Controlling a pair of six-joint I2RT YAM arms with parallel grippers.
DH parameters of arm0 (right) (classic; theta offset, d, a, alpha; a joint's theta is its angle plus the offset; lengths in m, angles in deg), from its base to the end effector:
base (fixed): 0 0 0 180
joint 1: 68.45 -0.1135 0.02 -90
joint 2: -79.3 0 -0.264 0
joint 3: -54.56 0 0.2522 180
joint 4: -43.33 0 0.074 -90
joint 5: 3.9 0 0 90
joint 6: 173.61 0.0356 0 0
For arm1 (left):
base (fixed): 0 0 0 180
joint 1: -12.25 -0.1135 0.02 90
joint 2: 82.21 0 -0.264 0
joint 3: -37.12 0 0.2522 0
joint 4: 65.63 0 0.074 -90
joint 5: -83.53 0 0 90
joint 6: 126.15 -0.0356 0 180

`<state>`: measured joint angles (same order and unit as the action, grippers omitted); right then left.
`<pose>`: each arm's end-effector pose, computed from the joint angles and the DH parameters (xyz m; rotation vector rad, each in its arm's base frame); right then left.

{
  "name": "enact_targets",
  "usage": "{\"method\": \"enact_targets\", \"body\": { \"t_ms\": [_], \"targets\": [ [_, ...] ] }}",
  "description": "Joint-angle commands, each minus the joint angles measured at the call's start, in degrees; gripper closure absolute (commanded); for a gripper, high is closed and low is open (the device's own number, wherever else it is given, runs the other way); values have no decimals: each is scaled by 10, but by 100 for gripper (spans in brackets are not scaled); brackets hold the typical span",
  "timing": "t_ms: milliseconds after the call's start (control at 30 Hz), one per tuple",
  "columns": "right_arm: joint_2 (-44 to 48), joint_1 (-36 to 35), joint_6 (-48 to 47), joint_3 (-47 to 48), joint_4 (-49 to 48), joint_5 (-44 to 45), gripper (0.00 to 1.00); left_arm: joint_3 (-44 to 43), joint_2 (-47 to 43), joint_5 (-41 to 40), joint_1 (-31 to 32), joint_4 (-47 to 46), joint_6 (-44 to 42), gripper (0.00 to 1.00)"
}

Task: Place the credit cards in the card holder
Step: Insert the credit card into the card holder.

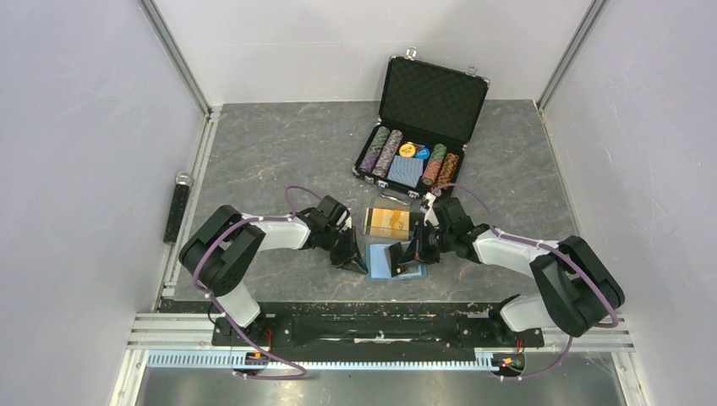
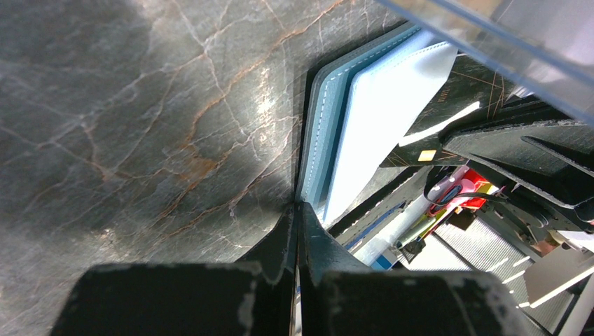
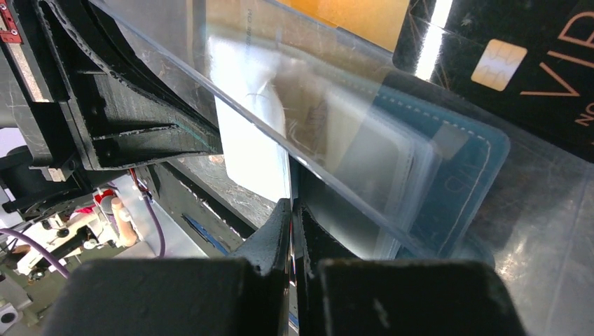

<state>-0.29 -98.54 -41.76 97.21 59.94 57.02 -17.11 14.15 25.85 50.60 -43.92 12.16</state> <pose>0.1958 0.1335 0.1370 0.0474 2.7195 1.0930 0.2095 -0.1900 0.1133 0.0570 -2.8940 1.0692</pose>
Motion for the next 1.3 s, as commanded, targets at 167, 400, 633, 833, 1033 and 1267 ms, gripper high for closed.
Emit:
{"method": "enact_targets", "body": {
  "t_ms": [167,400,633,833,1033,1267],
  "targets": [
    [5,-7,45,-40,-93,39,100,6,24,-49,9,20,-35,98],
    [-6,-30,66,-50,-121,33,100,6,21,-41,13,-2,-12,98],
    [22,-32,62,-54,-111,70,100,6,23,-41,19,-12,2,98],
    [49,-30,50,-50,-85,114,100,14,24,-39,19,-22,11,98],
    [61,-22,47,-61,-83,126,100,19,24,-39,20,-26,14,98],
    [53,-22,37,-78,-124,120,100,18,24,-36,21,-32,17,98]
  ]
}}
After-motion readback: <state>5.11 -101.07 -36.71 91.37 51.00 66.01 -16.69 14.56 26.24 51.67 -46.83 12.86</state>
